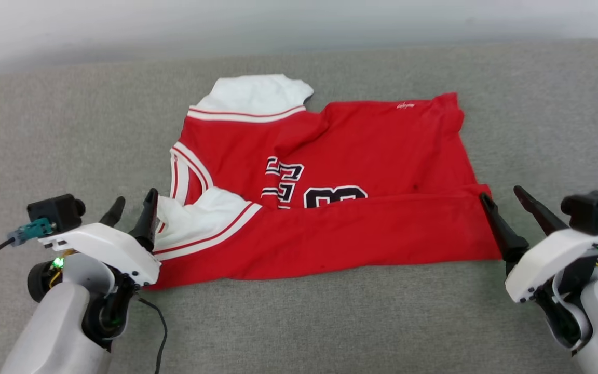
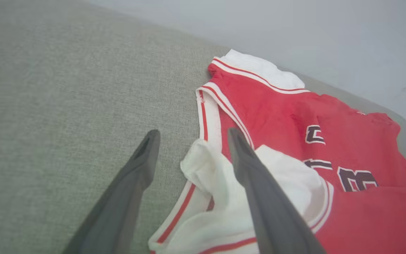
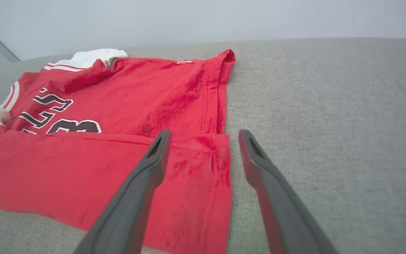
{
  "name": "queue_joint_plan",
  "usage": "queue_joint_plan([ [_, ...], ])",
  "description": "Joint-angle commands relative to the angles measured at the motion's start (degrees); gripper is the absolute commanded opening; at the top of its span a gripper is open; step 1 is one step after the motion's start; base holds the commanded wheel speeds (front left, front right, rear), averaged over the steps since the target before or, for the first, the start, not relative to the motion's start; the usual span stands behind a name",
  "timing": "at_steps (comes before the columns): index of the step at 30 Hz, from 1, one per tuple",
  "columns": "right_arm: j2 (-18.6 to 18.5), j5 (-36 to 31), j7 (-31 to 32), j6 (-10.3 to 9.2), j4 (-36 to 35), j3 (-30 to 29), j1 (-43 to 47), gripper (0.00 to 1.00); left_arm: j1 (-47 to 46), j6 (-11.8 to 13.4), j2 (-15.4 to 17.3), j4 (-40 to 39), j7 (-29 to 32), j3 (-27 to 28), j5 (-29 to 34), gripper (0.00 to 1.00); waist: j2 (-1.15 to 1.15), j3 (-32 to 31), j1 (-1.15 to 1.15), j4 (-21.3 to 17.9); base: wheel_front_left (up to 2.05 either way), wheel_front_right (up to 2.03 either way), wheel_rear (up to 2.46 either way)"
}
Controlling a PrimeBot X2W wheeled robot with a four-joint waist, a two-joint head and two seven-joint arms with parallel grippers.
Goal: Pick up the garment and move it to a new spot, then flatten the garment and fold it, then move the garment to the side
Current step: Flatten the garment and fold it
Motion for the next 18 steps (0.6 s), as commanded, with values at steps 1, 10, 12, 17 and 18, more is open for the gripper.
queue_joint_plan([
  [1, 0.59, -0.93, -1.95, -0.06, -1.02, -0.55, 1.58, 1.00, 0.95, 0.16, 0.72, -0.22, 0.30, 0.39, -0.32, 1.00, 0.00, -2.47, -0.01, -0.94, 0.00, 0.00, 0.00],
  [10, 4.41, -8.66, -7.92, -0.06, -8.10, -8.47, 7.99, 1.00, 2.11, 0.09, 8.17, -6.74, 13.61, -1.57, -1.35, 1.00, 0.00, -6.83, -0.01, -3.50, 0.00, 0.00, 0.00],
  [12, 5.70, -10.67, -7.84, -0.06, -10.44, -10.17, 9.38, 1.00, 2.55, 0.25, 10.39, -8.46, 18.52, -2.40, -1.85, 1.00, 0.00, -6.82, -0.01, -4.16, 0.00, 0.00, 0.00],
  [17, 9.02, -13.78, -6.84, -0.06, -16.17, -11.98, 11.90, 1.00, 4.87, 1.47, 15.38, -11.62, 31.28, -5.02, -3.51, 1.00, 0.00, -5.75, -0.01, -6.48, 0.00, 0.00, 0.00],
  [18, 9.60, -14.10, -6.72, -0.06, -17.05, -12.15, 12.34, 1.00, 5.53, 1.89, 15.90, -12.03, 33.20, -5.31, -4.01, 1.00, 0.00, -5.41, -0.01, -6.89, 0.00, 0.00, 0.00],
])
